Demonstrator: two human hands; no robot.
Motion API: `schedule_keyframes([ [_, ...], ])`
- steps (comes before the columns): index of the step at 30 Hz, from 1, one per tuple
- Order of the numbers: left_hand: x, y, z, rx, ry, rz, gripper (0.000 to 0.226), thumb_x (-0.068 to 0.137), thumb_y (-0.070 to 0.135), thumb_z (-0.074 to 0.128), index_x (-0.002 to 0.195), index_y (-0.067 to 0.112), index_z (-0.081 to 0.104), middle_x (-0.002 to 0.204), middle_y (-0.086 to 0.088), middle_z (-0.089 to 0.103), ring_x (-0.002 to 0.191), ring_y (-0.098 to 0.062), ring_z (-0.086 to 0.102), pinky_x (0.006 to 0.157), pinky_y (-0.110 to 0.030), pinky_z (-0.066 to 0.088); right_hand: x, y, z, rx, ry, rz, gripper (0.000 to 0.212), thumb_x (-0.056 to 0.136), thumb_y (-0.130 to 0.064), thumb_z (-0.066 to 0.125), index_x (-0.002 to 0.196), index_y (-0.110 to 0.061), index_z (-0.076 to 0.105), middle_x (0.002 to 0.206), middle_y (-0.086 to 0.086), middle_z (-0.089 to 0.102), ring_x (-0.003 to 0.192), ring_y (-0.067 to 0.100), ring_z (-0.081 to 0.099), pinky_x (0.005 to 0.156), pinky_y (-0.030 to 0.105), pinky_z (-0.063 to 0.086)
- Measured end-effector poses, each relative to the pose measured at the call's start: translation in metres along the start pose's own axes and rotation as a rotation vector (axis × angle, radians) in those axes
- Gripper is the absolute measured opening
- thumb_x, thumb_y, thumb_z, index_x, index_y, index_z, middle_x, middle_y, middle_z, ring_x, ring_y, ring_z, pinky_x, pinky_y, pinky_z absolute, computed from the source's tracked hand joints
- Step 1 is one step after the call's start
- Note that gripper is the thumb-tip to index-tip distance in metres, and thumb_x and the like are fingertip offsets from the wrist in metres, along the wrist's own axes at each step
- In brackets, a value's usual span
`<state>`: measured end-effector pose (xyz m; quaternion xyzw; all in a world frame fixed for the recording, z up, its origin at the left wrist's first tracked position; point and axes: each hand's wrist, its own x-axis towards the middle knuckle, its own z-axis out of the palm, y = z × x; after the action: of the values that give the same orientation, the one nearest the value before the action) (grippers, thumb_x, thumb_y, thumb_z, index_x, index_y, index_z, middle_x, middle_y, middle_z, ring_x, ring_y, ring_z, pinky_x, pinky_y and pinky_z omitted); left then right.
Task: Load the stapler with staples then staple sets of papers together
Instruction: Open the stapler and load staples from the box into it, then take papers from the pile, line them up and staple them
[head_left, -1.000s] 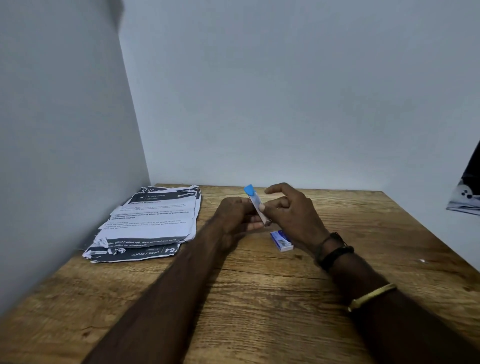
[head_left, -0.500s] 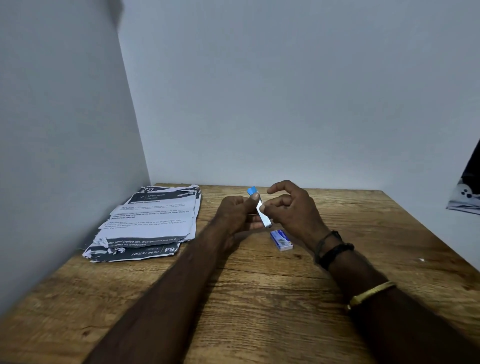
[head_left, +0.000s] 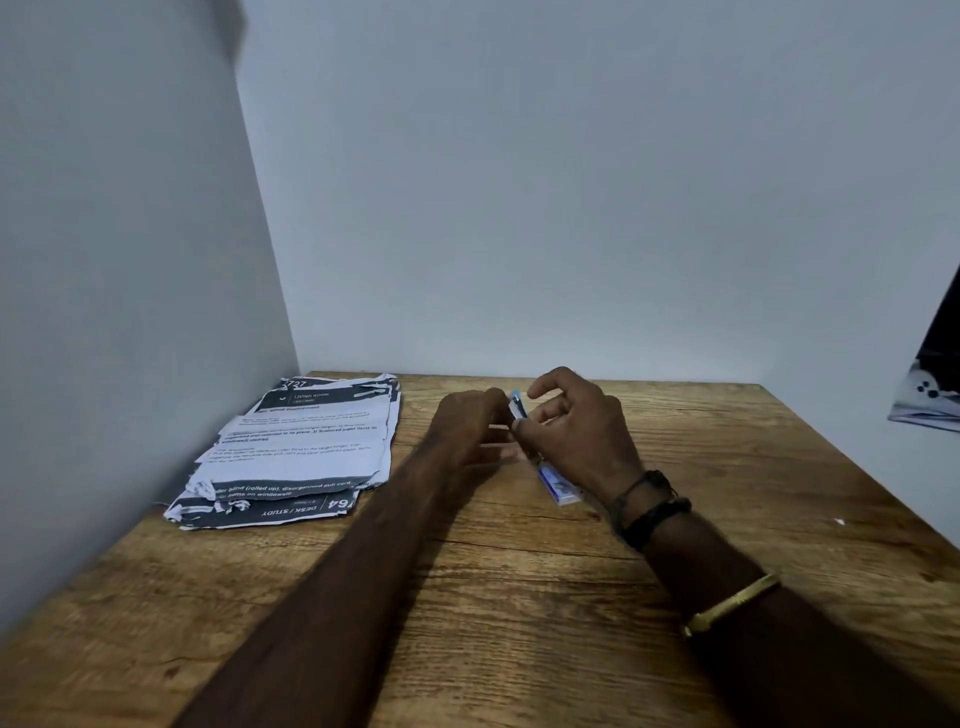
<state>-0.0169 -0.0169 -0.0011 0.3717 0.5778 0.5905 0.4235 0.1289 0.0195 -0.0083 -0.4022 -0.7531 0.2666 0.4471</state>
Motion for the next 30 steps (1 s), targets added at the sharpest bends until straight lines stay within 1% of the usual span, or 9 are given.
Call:
schedule_keyframes([
  [2,0.006,-0.005,-0.004,0.237,0.094,0.13,0.014,0.082,0.023,0.062,0.082,0.015,0.073,0.077,0.0,0.073,0.08,-0.021,0.07,0.073,-0.034,0.06,-0.005,-0.004,0.005,-0.107,-0.041,-0.021,0.032,0.067,-0.036,0.078,0.095,-0.029,0.064,0.07,-0.007,0.074,0.065,0.012,0.072,0.063,0.039,0.062],
  [5,0.001,-0.011,-0.004,0.404,0.15,0.23,0.012,0.084,0.017,0.063,0.085,0.012,0.074,0.079,0.001,0.074,0.07,-0.01,0.069,0.054,-0.018,0.053,-0.009,-0.007,0.013,-0.294,-0.106,-0.066,0.031,0.068,-0.041,0.074,0.093,-0.03,0.061,0.074,-0.007,0.072,0.073,0.017,0.069,0.065,0.038,0.059],
  [8,0.001,-0.016,-0.003,0.45,0.142,0.234,0.015,0.083,0.018,0.062,0.079,0.014,0.076,0.077,0.0,0.077,0.073,-0.011,0.074,0.061,-0.024,0.057,-0.01,-0.008,0.017,-0.408,-0.138,-0.093,0.026,0.072,-0.037,0.072,0.093,-0.026,0.06,0.079,-0.004,0.07,0.076,0.022,0.067,0.065,0.039,0.058],
  [12,0.005,-0.019,-0.004,0.541,0.143,0.261,0.012,0.08,0.019,0.064,0.078,0.015,0.075,0.075,0.002,0.077,0.075,-0.01,0.073,0.065,-0.025,0.054,-0.011,-0.006,0.018,-0.452,-0.16,-0.085,0.025,0.074,-0.036,0.072,0.094,-0.025,0.061,0.084,0.0,0.07,0.08,0.025,0.066,0.065,0.037,0.057],
  [18,0.011,-0.019,-0.008,0.611,0.158,0.289,0.017,0.08,0.029,0.065,0.084,0.018,0.077,0.083,0.005,0.077,0.086,-0.012,0.071,0.078,-0.031,0.055,0.0,-0.01,0.015,-0.372,-0.121,-0.02,0.02,0.075,-0.04,0.071,0.088,-0.025,0.069,0.084,-0.005,0.073,0.083,0.021,0.068,0.072,0.036,0.058],
  [23,0.009,-0.006,-0.016,0.55,0.237,0.337,0.018,0.081,0.026,0.067,0.074,0.012,0.074,0.073,-0.001,0.074,0.076,-0.019,0.069,0.068,-0.032,0.051,0.013,-0.028,0.023,-0.336,-0.071,-0.013,0.01,0.076,-0.031,0.069,0.084,-0.024,0.07,0.084,-0.005,0.073,0.082,0.02,0.067,0.071,0.033,0.057],
  [25,0.009,0.001,-0.025,0.551,0.296,0.362,0.022,0.078,0.028,0.065,0.071,0.009,0.073,0.07,-0.003,0.074,0.077,-0.022,0.07,0.071,-0.037,0.054,0.021,-0.036,0.033,-0.285,-0.063,0.001,0.006,0.077,-0.028,0.069,0.08,-0.023,0.072,0.084,-0.004,0.073,0.081,0.019,0.067,0.07,0.032,0.058],
  [28,0.01,0.007,-0.044,0.523,0.378,0.368,0.023,0.072,0.032,0.063,0.071,0.012,0.075,0.07,0.002,0.074,0.077,-0.019,0.071,0.074,-0.039,0.057,0.031,-0.047,0.055,-0.191,-0.073,0.012,0.01,0.08,-0.026,0.065,0.075,-0.021,0.071,0.082,-0.004,0.073,0.083,0.021,0.068,0.069,0.031,0.056],
  [30,0.012,0.009,-0.06,0.513,0.416,0.366,0.019,0.073,0.031,0.065,0.074,0.016,0.076,0.074,0.004,0.075,0.079,-0.018,0.072,0.077,-0.04,0.058,0.036,-0.055,0.072,-0.139,-0.098,0.029,0.012,0.082,-0.025,0.065,0.074,-0.019,0.071,0.083,-0.003,0.074,0.082,0.021,0.068,0.064,0.026,0.051],
])
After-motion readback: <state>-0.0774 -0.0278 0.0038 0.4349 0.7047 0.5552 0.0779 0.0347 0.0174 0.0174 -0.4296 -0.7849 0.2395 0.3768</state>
